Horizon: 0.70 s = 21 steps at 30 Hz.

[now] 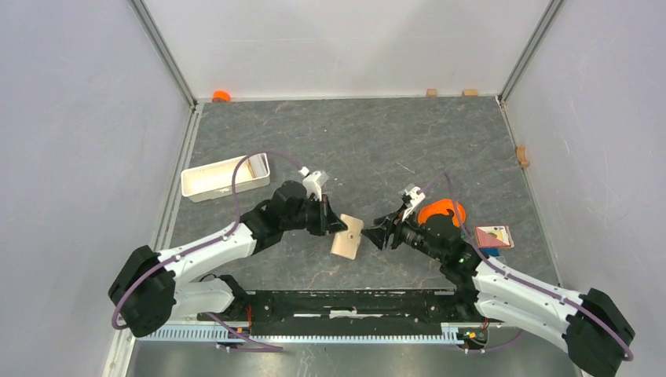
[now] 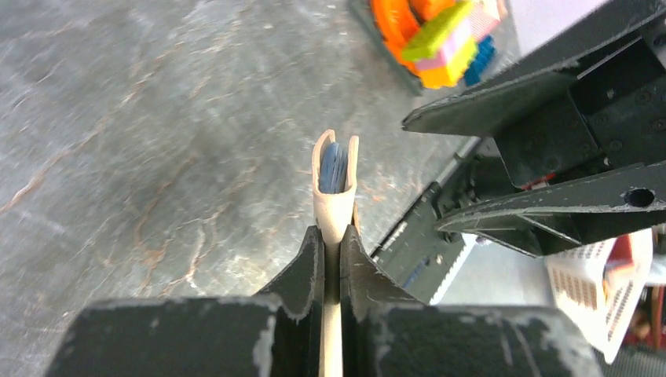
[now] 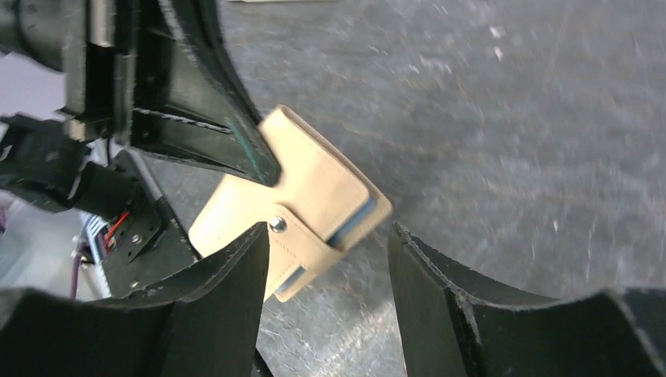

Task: Put the credit cards into the card holder
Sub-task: Pick up the card holder from the center of the board.

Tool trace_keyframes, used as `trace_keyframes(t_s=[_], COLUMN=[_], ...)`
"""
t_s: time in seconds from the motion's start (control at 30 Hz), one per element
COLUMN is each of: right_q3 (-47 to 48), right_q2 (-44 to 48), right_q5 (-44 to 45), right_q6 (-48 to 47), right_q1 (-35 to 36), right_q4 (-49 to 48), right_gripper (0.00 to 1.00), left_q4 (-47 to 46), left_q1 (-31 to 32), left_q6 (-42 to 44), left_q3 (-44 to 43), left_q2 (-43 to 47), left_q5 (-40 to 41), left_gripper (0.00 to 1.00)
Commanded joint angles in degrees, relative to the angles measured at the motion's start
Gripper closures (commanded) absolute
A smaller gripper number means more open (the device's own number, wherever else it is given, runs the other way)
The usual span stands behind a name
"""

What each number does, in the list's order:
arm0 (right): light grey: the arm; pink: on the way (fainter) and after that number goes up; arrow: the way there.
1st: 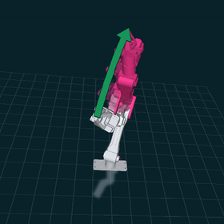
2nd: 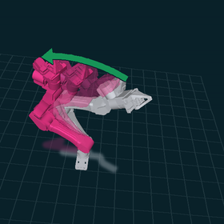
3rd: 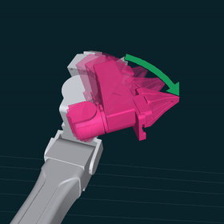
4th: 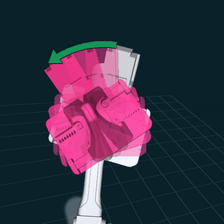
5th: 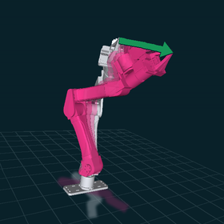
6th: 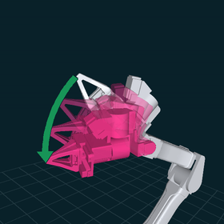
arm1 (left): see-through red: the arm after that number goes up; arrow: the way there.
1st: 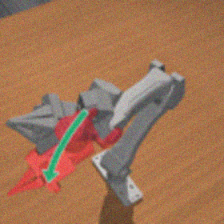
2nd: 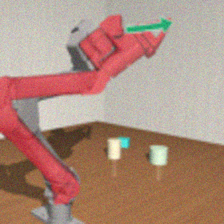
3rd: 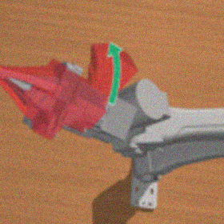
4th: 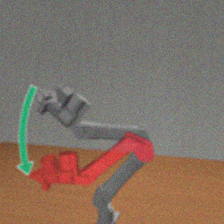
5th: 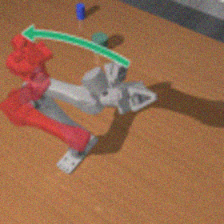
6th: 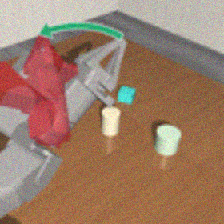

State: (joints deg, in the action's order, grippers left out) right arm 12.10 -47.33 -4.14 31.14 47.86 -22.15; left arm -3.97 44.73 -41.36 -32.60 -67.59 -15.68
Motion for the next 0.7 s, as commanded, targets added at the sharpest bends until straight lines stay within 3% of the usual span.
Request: trace_keyframes(t_s=[0.0, 0.13, 0.3, 0.67], right_q3=[7.1, 11.1, 13.5, 13.6], right_q2=[3.0, 2.5, 1.0, -2.9], right_q5=[-14.9, -26.2, -30.5, -37.2], right_q6=[-13.1, -14.0, -15.8, -16.8], right_q1=[-1.0, -1.0, -1.0, -1.0], right_q4=[5.6, 6.5, 9.5, 10.6], right_gripper=[0.39, 0.41, 0.44, 0.43], left_q4=[14.0, 22.7, 28.2, 24.4], left_q1=[0.0, 0.0, -0.8, -3.4], left_q6=[11.4, 16.7, 22.0, 22.2], left_q3=[-8.8, -14.6, -18.8, -18.0], left_q2=[1.8, 2.4, 2.7, 5.2], left_q5=[-11.5, -17.0, -20.9, -32.4], left_gripper=[0.98, 0.98, 0.98, 0.98])
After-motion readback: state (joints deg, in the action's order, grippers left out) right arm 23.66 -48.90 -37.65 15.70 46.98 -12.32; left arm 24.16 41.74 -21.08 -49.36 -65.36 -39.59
